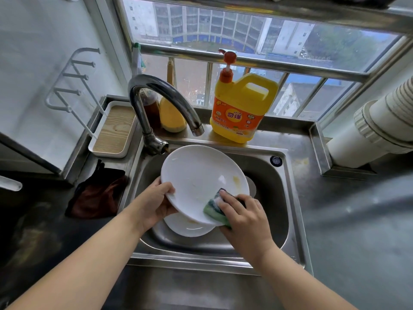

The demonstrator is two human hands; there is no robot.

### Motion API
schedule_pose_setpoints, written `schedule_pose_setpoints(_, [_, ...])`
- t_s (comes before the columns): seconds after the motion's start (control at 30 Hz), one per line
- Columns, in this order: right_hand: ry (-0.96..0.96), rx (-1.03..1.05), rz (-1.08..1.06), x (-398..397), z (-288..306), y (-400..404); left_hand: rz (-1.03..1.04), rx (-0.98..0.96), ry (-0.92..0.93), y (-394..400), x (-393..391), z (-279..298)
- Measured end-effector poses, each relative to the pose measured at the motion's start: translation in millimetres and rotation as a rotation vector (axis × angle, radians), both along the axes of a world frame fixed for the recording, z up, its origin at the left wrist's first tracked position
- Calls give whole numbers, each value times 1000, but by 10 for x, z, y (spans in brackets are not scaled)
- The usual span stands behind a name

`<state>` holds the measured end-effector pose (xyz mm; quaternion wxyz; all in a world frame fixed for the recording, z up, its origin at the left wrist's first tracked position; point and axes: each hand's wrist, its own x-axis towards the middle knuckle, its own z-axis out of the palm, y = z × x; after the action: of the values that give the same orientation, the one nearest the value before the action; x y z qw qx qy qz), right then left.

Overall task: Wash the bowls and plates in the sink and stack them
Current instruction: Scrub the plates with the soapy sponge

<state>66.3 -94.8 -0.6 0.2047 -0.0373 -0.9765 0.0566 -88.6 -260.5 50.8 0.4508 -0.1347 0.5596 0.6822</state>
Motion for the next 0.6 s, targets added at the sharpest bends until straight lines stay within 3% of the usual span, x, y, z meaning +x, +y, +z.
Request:
schedule_pose_setpoints(0.2, [35, -79, -112, -74, 55, -319, 89, 204, -17, 197, 475, -83])
schedule_pose_setpoints(0.43, [-110, -245, 146, 34, -12, -128, 92, 95, 11, 53, 340, -142])
schedule_pose_setpoints(0.6, [-155, -354, 137, 29, 5, -139, 73, 66, -3, 50, 283, -141])
